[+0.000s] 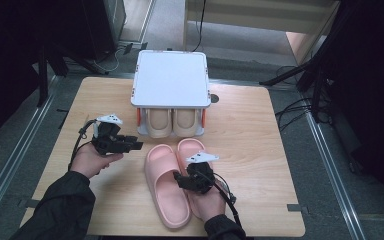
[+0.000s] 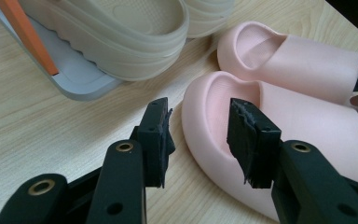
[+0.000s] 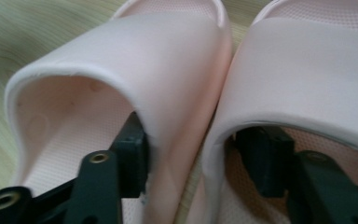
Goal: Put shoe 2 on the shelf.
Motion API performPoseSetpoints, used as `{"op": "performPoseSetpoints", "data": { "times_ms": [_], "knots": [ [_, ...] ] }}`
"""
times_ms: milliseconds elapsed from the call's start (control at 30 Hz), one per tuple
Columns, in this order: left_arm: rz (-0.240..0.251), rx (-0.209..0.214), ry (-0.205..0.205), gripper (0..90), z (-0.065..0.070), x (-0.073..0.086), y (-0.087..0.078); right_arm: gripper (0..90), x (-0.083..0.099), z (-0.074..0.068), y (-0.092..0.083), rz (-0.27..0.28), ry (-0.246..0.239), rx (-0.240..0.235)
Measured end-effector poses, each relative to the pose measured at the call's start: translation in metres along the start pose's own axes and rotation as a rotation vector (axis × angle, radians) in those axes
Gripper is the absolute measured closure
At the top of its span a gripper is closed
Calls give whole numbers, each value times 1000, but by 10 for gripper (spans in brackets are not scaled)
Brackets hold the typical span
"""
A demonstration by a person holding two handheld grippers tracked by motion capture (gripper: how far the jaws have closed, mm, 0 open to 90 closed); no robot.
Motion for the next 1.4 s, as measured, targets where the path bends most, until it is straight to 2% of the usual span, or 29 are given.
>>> {"op": "performPoseSetpoints", "data": {
  "times_ms": [67, 167, 200, 333, 467, 533, 633, 900, 967, 1067, 1167, 1200, 1300, 1400],
  "knots": [
    [-2, -1, -2, 585, -1, 0, 0, 523, 0, 1, 0, 3, 2, -1],
    [1, -4, -8, 584, -2, 0, -1, 639, 0, 1, -3, 11, -4, 6],
    [-1, -6, -10, 585, -3, 1, -1, 650, 0, 2, -4, 18, -1, 15],
    [-8, -3, -7, 592, -2, 1, 0, 676, -1, 6, -4, 9, 34, -9],
    [-5, -2, -9, 595, -3, 1, 0, 731, -2, 7, -7, 21, 56, 1],
    [3, -23, -4, 597, -3, 1, -1, 757, -3, 10, -10, 33, 81, -7],
    [25, -29, 6, 597, -2, 0, -3, 769, -4, 15, -13, 41, 96, -22],
    [22, -21, 2, 587, -5, 1, -6, 776, -6, 31, -26, 25, 96, -63],
    [9, -25, -1, 580, -6, 2, -6, 775, -7, 35, -32, 30, 81, -78],
    [3, -24, -8, 565, -8, 3, -6, 773, -11, 37, -41, 44, 47, -126],
    [-3, -26, -19, 527, -9, 5, -9, 772, -16, 36, -46, 42, -3, -181],
    [-2, -24, -27, 503, -10, 5, -9, 772, -18, 35, -47, 42, -40, -194],
    [4, -19, -60, 485, -13, 8, -14, 774, -21, 31, -48, 33, -104, -206],
    [7, -25, -66, 481, -14, 13, -20, 775, -25, 28, -46, 23, -148, -231]
  ]
}}
Point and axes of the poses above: each handheld gripper's, and its own axes: y roughly forward along the jaws, x roughly out of its underside, z roughly to its right, the point moved 2 cm from there along y, roughly forward along the jaws, and after that the axes turned 11 degrees about x, right-handed, at the moved point
